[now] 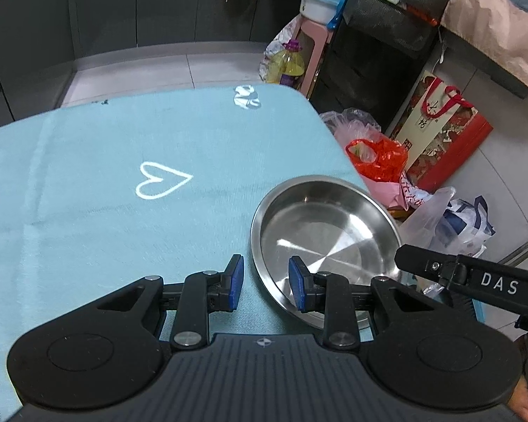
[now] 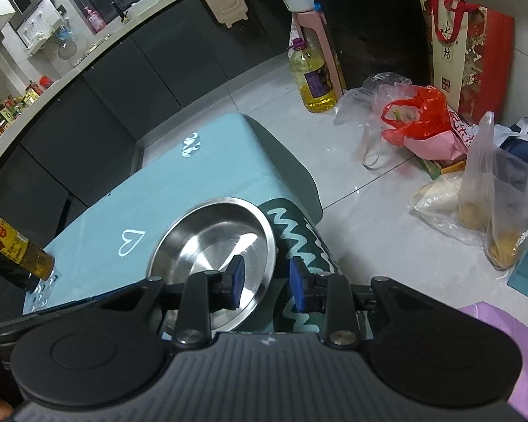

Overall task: Organize plates and bowls
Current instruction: 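Grasp the steel pan's rim with both grippers and lift, then carry the steel pan over and lower it into the pink dish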

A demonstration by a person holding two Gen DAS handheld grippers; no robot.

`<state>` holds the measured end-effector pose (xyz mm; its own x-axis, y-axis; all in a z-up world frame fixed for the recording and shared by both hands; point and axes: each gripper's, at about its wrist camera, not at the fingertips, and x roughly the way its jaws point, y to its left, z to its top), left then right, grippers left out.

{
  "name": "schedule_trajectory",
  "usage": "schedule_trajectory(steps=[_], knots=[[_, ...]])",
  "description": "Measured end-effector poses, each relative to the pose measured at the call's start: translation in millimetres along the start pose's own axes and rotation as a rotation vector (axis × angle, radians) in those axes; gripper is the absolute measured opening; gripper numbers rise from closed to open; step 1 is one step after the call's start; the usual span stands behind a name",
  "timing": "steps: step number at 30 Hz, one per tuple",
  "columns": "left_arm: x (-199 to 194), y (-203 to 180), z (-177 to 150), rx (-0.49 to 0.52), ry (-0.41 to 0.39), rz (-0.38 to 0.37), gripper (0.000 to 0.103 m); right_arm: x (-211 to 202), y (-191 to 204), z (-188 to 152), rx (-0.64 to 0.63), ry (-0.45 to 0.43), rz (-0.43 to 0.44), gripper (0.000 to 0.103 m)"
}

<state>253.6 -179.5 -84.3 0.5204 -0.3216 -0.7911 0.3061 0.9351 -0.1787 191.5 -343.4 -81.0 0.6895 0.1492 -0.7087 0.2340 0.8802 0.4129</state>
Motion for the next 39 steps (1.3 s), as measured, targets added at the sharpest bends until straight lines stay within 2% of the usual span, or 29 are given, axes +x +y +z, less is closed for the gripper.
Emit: schedule_trajectory(steps=[11,14,17,26,39], knots=[[10.2,6.1,0.8,-0.031,0.012,-0.019,0.025,13.0,2.3,0.0,-0.001,0.016,-0.026,0.01],[7.5,6.2,-1.3,-0.017,-0.001,-0.034,0.016,18.9,3.9,-2.0,-0.016,0.039,-0.019,0.0],[-0.5,1.7,-4.1,0.014,-0.016,-0.029,0.015,12.0,7.1,-4.8,-0.023,0.027,-0.033,0.0],[-43.5,9.8,-8.5,0.014,-0.076,-0.019,0.015,-18.2,31.9,-11.5,-0.07,-0.018,-0.001,0.0],[-126.0,66.6,-35.2,-0.047,-0.208,-0.014,0.016,-42.0,95.2,-33.0,-0.184,-0.03,0.104,0.0]])
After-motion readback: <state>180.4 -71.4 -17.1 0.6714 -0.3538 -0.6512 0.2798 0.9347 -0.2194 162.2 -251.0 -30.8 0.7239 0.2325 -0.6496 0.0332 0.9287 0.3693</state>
